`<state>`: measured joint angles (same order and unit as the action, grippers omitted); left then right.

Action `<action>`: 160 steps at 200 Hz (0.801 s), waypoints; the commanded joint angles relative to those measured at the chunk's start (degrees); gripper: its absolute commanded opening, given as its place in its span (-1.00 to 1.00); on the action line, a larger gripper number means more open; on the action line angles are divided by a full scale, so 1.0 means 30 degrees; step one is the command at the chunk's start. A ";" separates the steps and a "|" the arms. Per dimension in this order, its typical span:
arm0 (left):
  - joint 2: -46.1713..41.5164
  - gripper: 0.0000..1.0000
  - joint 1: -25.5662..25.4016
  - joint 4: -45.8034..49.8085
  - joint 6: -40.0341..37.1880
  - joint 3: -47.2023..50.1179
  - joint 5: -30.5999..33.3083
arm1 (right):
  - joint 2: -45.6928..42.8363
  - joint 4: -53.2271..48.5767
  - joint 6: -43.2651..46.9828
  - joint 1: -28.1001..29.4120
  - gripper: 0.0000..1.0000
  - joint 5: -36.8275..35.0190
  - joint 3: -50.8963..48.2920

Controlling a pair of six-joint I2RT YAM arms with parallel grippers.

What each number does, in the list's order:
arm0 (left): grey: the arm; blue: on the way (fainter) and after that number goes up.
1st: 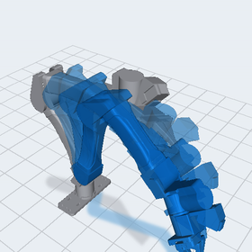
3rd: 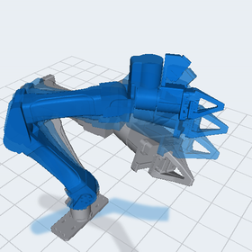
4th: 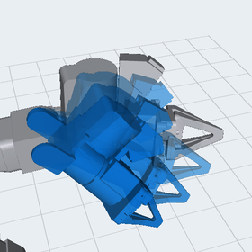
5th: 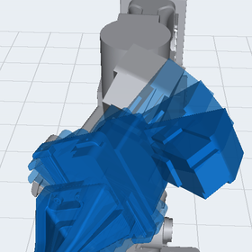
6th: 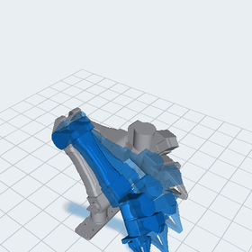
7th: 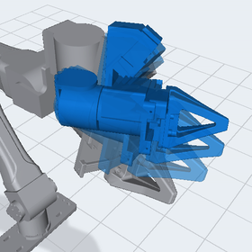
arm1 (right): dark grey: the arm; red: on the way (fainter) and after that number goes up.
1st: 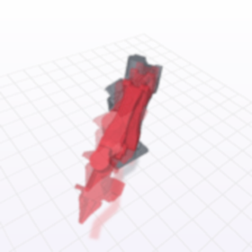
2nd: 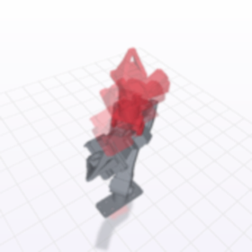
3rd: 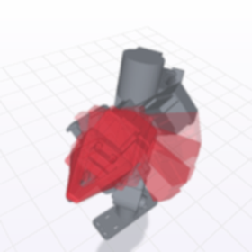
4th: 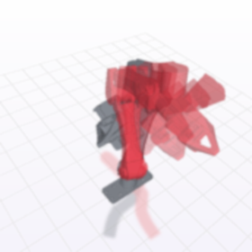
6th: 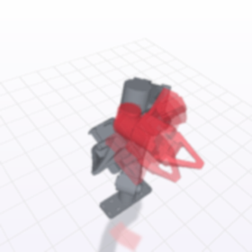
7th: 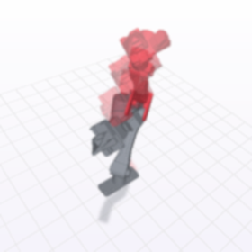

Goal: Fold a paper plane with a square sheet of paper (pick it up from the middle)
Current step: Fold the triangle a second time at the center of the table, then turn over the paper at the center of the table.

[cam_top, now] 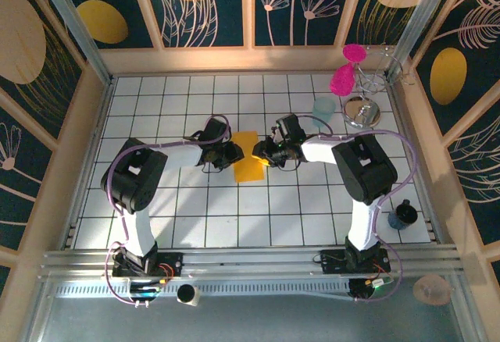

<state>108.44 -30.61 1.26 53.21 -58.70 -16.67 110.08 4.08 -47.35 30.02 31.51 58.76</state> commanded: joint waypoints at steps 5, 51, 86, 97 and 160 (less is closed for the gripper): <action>0.0363 -0.42 0.0172 0.0112 0.0414 0.0538 -0.0041 | 0.0447 -0.0395 -0.0227 0.0320 -0.28 0.0026 0.0506; 0.0410 -0.41 0.0189 0.0080 0.0502 0.0611 -0.0212 | 0.0717 -0.0187 -0.0116 0.0336 -0.34 0.0465 0.0801; 0.0356 -0.41 0.0192 0.0108 0.0519 0.0642 -0.0227 | 0.0850 0.0259 -0.0461 0.0335 -0.37 0.0861 0.0823; 0.0349 -0.41 0.0187 0.0108 0.0538 0.0633 -0.0245 | 0.0808 0.0369 -0.0603 0.0335 -0.37 0.0937 0.0774; 0.0274 -0.41 0.0184 0.0091 0.0531 0.0641 -0.0223 | 0.0757 -0.1201 -0.1018 0.0335 -0.35 -0.0503 0.0953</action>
<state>108.44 -30.30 -0.01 54.33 -58.22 -17.56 111.70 3.62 -49.71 30.50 32.18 59.94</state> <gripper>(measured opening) 0.297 0.325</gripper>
